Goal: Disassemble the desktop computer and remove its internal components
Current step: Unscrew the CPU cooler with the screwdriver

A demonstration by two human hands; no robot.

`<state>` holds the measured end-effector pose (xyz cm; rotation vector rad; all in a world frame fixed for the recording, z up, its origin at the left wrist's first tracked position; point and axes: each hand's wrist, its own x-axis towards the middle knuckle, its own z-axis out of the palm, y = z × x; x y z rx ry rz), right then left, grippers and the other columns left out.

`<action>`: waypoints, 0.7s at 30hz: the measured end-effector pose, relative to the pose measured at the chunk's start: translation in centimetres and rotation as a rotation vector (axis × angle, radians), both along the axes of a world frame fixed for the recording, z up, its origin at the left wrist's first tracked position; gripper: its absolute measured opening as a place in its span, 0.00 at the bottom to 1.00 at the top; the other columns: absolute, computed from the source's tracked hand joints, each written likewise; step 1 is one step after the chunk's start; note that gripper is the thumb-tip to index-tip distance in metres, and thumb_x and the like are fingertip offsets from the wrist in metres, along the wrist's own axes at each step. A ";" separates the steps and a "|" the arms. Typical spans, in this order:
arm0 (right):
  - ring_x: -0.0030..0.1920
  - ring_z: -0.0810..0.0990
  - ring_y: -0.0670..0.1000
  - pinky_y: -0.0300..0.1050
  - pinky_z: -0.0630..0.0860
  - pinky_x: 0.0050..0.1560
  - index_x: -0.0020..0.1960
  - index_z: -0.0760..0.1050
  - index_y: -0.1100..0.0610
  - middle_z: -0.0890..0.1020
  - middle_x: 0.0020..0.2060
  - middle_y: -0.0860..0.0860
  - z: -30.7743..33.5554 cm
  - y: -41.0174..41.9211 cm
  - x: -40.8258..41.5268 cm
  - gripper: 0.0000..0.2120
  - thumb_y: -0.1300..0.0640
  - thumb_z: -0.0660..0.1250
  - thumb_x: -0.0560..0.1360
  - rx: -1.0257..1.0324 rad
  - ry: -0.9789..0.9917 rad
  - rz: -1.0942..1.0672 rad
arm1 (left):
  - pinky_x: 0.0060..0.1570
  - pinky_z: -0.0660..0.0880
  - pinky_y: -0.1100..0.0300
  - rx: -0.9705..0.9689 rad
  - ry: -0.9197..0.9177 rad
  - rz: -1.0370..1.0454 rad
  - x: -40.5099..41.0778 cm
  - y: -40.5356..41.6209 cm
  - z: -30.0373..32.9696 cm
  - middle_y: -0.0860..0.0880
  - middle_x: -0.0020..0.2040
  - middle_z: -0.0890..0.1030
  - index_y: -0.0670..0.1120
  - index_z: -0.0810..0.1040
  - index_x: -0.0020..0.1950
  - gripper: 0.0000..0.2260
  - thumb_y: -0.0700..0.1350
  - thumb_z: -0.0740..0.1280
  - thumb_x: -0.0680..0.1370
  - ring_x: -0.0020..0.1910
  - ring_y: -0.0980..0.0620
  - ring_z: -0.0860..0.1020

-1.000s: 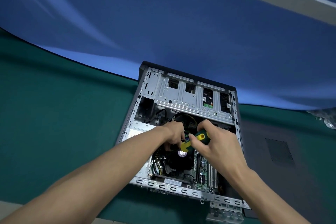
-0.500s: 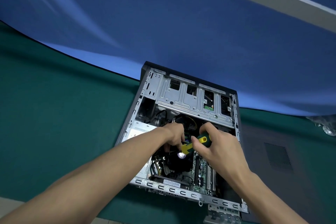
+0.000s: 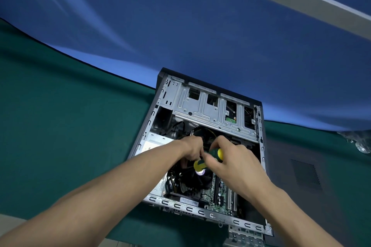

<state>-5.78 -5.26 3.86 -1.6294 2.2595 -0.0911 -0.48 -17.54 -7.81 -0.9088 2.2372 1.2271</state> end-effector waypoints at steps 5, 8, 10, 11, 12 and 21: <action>0.33 0.74 0.50 0.45 0.65 0.30 0.46 0.64 0.49 0.75 0.32 0.47 0.6 0.3 0.4 0.13 0.40 0.59 0.73 0.060 0.001 -0.037 | 0.32 0.80 0.51 0.021 -0.003 0.003 0.0 0.0 -0.1 0.45 0.36 0.75 0.35 0.79 0.53 0.09 0.33 0.68 0.73 0.30 0.39 0.80; 0.36 0.75 0.53 0.47 0.68 0.34 0.47 0.64 0.51 0.77 0.34 0.48 0.7 0.1 0.5 0.14 0.41 0.58 0.76 0.081 0.005 -0.020 | 0.30 0.79 0.53 0.019 0.004 0.004 -0.1 0.0 -0.6 0.44 0.36 0.76 0.35 0.79 0.52 0.09 0.34 0.67 0.73 0.24 0.43 0.77; 0.39 0.76 0.53 0.48 0.71 0.38 0.49 0.64 0.50 0.76 0.37 0.47 0.7 0.2 0.8 0.11 0.45 0.62 0.75 0.084 -0.081 0.034 | 0.23 0.76 0.56 0.007 0.019 0.004 0.0 0.1 -0.6 0.44 0.34 0.75 0.37 0.79 0.50 0.07 0.34 0.67 0.73 0.27 0.40 0.79; 0.40 0.75 0.52 0.48 0.72 0.40 0.50 0.65 0.49 0.76 0.38 0.46 0.7 0.3 0.9 0.11 0.45 0.63 0.74 0.082 -0.099 0.041 | 0.22 0.75 0.57 0.001 0.026 0.005 0.0 0.2 -0.6 0.44 0.35 0.76 0.39 0.78 0.48 0.05 0.34 0.67 0.73 0.30 0.39 0.80; 0.40 0.75 0.52 0.48 0.73 0.40 0.50 0.64 0.48 0.75 0.38 0.46 0.8 0.4 1.0 0.11 0.45 0.63 0.74 0.079 -0.092 0.024 | 0.22 0.75 0.57 -0.005 0.030 0.005 0.1 0.2 -0.5 0.44 0.35 0.76 0.39 0.78 0.47 0.05 0.34 0.66 0.73 0.32 0.38 0.80; 0.39 0.75 0.55 0.46 0.69 0.36 0.50 0.65 0.52 0.76 0.38 0.49 0.8 0.1 1.4 0.14 0.44 0.62 0.74 0.107 -0.018 -0.044 | 0.25 0.75 0.56 -0.042 0.024 -0.025 0.2 0.2 -0.4 0.46 0.31 0.73 0.36 0.79 0.47 0.07 0.32 0.66 0.71 0.34 0.38 0.80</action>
